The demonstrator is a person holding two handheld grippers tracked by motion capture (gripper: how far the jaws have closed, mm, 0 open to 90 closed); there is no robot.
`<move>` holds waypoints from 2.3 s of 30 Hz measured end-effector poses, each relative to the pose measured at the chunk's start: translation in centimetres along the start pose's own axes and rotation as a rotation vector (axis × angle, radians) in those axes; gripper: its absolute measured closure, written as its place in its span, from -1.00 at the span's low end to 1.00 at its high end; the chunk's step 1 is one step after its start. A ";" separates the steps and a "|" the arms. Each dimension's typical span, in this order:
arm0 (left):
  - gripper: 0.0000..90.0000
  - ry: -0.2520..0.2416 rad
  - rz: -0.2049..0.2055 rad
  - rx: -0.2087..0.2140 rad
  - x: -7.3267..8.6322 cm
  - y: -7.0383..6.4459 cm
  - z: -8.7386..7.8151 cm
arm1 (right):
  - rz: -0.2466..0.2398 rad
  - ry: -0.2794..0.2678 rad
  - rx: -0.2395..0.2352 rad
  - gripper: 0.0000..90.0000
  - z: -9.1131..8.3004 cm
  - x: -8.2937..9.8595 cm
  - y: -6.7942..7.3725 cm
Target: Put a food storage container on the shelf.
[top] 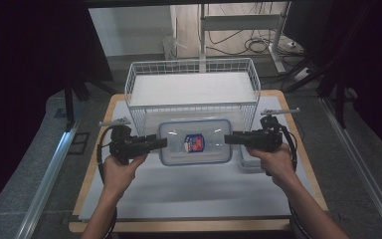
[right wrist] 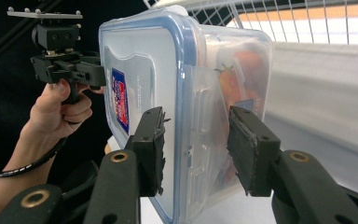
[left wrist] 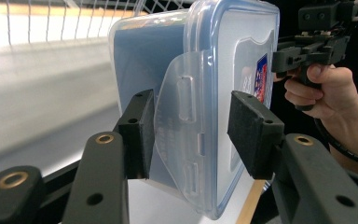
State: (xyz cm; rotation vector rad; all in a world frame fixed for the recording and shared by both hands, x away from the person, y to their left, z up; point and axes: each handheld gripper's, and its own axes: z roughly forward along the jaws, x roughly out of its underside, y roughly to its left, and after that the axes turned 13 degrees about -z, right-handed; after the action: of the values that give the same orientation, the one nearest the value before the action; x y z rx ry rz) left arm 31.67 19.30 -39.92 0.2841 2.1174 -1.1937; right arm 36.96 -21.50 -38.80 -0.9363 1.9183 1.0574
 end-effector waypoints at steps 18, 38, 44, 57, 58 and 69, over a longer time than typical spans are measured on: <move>0.16 -0.026 0.006 0.013 -7.9 -0.9 -0.1 | -0.016 -0.060 0.032 0.26 -0.5 -7.1 -1.7; 0.15 -0.042 -0.046 -0.012 -14.4 0.6 0.8 | 0.042 -0.086 0.055 0.25 1.1 -11.8 -5.2; 0.15 -0.045 -0.072 -0.016 -15.3 1.2 1.1 | 0.057 -0.089 0.056 0.25 1.6 -12.7 -6.1; 0.10 -0.078 -0.065 -0.042 -15.7 2.0 2.1 | 0.068 -0.105 0.097 0.21 2.4 -13.6 -7.3; 0.10 -0.076 -0.062 -0.052 -15.8 1.9 2.2 | 0.070 -0.109 0.099 0.21 2.5 -13.7 -7.4; 0.03 -0.096 -0.076 -0.079 -16.3 2.2 2.9 | 0.059 -0.119 0.162 0.13 3.1 -14.1 -7.7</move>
State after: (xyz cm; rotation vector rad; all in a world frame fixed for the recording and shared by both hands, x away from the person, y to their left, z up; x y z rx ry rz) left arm 46.16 20.34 -31.77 0.1098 2.1016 -1.1407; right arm 50.80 -18.37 -30.63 -0.7148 1.9103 0.9531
